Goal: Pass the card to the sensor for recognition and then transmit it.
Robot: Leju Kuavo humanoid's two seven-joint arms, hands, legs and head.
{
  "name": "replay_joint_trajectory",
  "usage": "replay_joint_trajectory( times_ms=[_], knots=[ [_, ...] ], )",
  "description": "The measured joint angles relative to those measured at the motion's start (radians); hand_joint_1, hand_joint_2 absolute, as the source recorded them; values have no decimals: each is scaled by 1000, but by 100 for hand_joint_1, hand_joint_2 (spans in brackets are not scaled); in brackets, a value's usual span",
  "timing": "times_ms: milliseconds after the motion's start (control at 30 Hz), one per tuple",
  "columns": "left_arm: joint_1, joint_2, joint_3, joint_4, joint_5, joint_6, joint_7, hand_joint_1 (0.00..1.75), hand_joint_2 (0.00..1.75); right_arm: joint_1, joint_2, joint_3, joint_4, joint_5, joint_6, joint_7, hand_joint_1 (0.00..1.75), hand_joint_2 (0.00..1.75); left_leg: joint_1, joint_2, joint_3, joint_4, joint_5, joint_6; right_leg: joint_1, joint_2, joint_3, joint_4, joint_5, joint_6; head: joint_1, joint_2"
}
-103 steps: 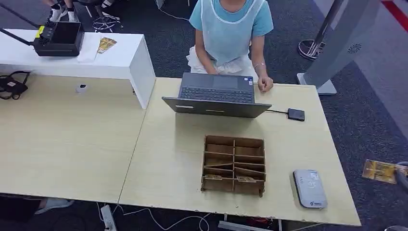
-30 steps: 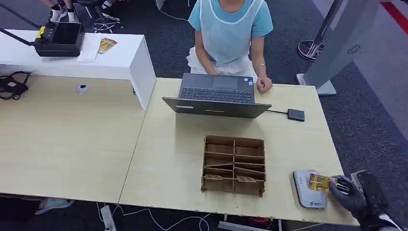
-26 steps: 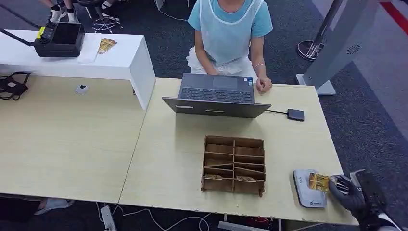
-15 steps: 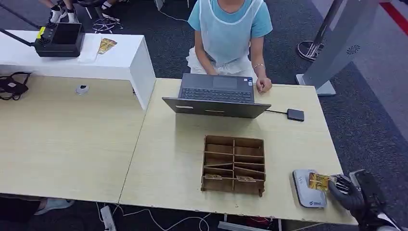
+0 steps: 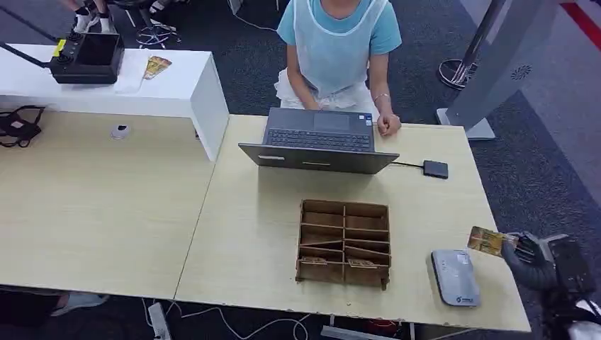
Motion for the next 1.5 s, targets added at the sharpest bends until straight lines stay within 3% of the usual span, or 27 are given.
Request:
replay_joint_trajectory(
  times_ms=[300,433,633,800,867,933,1000,1133,1233,1267,1500],
  knots=[
    [0,-4,0,0,0,0,8,0,0,-74,32,-7,-131,122,-154,-41,175,175,0,-1,0,0,0,0,0,0,0,0,0,0,0,0],
    [-3,-6,-4,0,0,-1,11,0,0,-139,47,20,-168,371,-377,-45,175,175,0,1,0,0,0,0,0,1,0,1,0,0,0,0],
    [-8,-8,-28,0,0,-3,7,0,0,-302,69,139,-189,751,-647,20,175,175,0,2,1,0,1,0,0,2,0,1,1,0,0,0],
    [-9,-8,-44,0,0,-5,-1,0,0,-391,91,212,-183,855,-715,42,175,175,0,0,0,0,1,-1,0,1,0,1,1,-1,0,0],
    [-11,-8,-53,0,0,-5,-14,0,0,-438,104,244,-158,956,-739,61,175,175,0,2,0,0,1,-1,0,2,0,2,1,-1,0,0],
    [-16,-8,-61,0,0,-6,-15,0,0,-497,112,279,-116,1072,-721,109,175,175,0,2,0,0,1,-1,0,2,0,2,1,-1,0,0],
    [-19,-6,-73,0,0,-12,-11,0,0,-596,124,337,-35,1186,-651,171,175,175,0,4,0,0,1,-1,0,3,-1,2,2,-2,0,0],
    [-25,-3,-87,0,0,-14,-11,0,0,-781,154,464,135,1252,-500,228,175,175,0,2,-1,0,4,-2,0,2,-1,2,3,-3,0,0],
    [-25,-1,-93,0,0,-16,-3,0,0,-907,214,543,289,1151,-210,261,175,175,1,4,0,0,4,-3,1,4,-2,3,4,-4,1,0],
    [-25,0,-96,0,0,-16,-2,0,0,-939,232,574,336,1151,-157,271,175,175,1,3,0,0,4,-3,1,4,-2,3,4,-4,0,0],
    [-22,1,-102,0,0,-15,0,0,0,-1066,329,712,550,1108,-73,330,175,175,1,1,-1,0,4,-3,1,1,-3,3,3,-4,0,0]
  ],
)
